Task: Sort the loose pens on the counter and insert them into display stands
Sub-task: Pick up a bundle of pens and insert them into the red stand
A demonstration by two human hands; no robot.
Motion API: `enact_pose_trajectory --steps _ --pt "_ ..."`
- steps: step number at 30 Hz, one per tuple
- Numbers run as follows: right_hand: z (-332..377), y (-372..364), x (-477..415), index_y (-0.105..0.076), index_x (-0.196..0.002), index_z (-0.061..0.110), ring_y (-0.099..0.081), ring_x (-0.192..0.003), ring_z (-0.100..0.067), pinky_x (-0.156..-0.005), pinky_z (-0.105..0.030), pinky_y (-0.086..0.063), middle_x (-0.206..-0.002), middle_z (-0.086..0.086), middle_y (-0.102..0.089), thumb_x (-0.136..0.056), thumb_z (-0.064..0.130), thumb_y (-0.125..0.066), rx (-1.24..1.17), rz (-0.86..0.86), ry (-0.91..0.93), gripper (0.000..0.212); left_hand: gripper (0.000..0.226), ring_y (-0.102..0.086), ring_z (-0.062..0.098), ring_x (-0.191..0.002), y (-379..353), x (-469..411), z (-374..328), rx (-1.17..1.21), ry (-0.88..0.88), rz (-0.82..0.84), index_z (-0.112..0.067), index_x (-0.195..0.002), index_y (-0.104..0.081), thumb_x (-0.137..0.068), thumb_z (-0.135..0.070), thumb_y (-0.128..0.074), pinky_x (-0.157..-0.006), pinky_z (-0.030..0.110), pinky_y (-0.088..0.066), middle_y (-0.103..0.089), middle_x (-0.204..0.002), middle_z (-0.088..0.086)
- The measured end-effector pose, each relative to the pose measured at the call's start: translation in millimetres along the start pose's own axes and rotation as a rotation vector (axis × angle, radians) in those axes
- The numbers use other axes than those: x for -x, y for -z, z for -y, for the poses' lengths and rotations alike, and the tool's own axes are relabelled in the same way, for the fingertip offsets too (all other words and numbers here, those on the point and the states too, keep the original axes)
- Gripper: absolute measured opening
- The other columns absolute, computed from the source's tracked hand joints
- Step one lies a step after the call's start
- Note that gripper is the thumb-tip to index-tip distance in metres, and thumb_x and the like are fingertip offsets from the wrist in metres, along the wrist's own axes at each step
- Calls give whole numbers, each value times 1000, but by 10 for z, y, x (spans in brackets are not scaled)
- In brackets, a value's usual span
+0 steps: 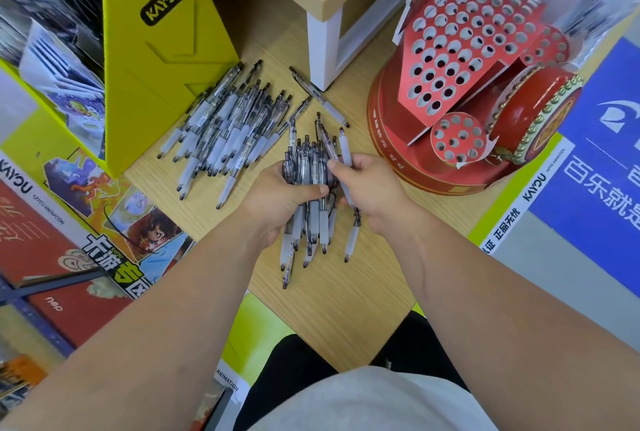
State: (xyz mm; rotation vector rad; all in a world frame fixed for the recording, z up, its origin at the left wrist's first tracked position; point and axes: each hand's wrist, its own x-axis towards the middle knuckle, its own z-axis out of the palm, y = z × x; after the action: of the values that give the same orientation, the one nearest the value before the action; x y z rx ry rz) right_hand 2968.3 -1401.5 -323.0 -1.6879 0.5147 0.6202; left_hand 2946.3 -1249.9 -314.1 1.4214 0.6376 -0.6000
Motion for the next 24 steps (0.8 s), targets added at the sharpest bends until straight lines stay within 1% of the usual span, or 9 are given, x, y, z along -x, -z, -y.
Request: enact_pose_trajectory --steps 4,8,10,12,15,17,19,22,24 --pt "2 35 -38 -67 -83 23 -52 -61 -8 -55 -20 -44 -74 4 -62 -92 24 -72 19 -77 39 10 42 -74 21 -96 20 -35 8 -60 -11 -105 -12 -115 -65 -79 -9 -85 -80 31 -59 -77 -104 3" --pt "-32 78 -69 -68 -80 26 -56 -72 -14 -67 -29 -48 -82 -4 -64 -90 21 -74 68 -127 67 13 91 -64 23 -117 31 -31 -74 -169 -26 -208 -12 -146 -45 -66 -30 -86 -103 44 -51 -63 -136 3" --pt "-35 81 -66 -69 -81 24 -58 -74 -16 -71 -32 -51 -86 -8 -70 -90 21 -74 91 -123 65 11 97 -58 23 -124 28 -18 -116 -151 -22 -210 -14 -153 -37 -71 -28 -87 -108 42 -46 -54 -144 1" --pt "-33 83 -66 -72 -83 19 -57 -75 -16 -72 -35 -53 -94 -19 -73 -89 22 -75 81 -142 68 8 95 -58 23 -122 39 -30 -132 -101 -34 -218 -15 -152 -37 -72 -30 -86 -105 39 -47 -54 -144 0" --pt "-48 117 -56 -70 -92 0 -52 -74 -16 -71 -32 -45 -101 -29 -66 -89 26 -75 33 -198 111 26 76 -57 19 -112 55 -35 -134 -1 -50 -262 -16 -150 -39 -86 -23 -79 -96 37 -49 -55 -131 -4" --pt "-75 147 -41 -67 -94 -5 -48 -71 -17 -69 -32 -41 -84 -29 -62 -87 29 -74 18 -195 161 36 43 -63 22 -96 81 -29 -158 45 -53 -290 -17 -127 -57 -89 -18 -76 -91 48 -57 -67 -113 2" --pt "-83 166 -3 -68 -90 -1 -45 -67 -18 -66 -35 -40 -71 -17 -55 -87 29 -73 23 -170 212 31 22 -63 21 -83 99 -24 -166 65 -76 -335 -22 -109 -61 -91 -19 -73 -84 44 -58 -68 -96 0" --pt "-88 197 40 -72 -92 8 -51 -70 -17 -69 -37 -46 -76 -19 -60 -88 27 -73 34 -150 261 19 19 -60 15 -77 89 3 -214 57 -140 -368 -26 -107 -58 -94 -23 -71 -71 29 -51 -65 -92 -5" --pt "-105 209 50 -69 -91 7 -50 -70 -16 -70 -35 -45 -73 -8 -55 -87 27 -75 70 -146 266 21 33 -65 16 -99 53 43 -264 37 -196 -360 -24 -122 -58 -93 -27 -72 -84 31 -53 -69 -112 -4"
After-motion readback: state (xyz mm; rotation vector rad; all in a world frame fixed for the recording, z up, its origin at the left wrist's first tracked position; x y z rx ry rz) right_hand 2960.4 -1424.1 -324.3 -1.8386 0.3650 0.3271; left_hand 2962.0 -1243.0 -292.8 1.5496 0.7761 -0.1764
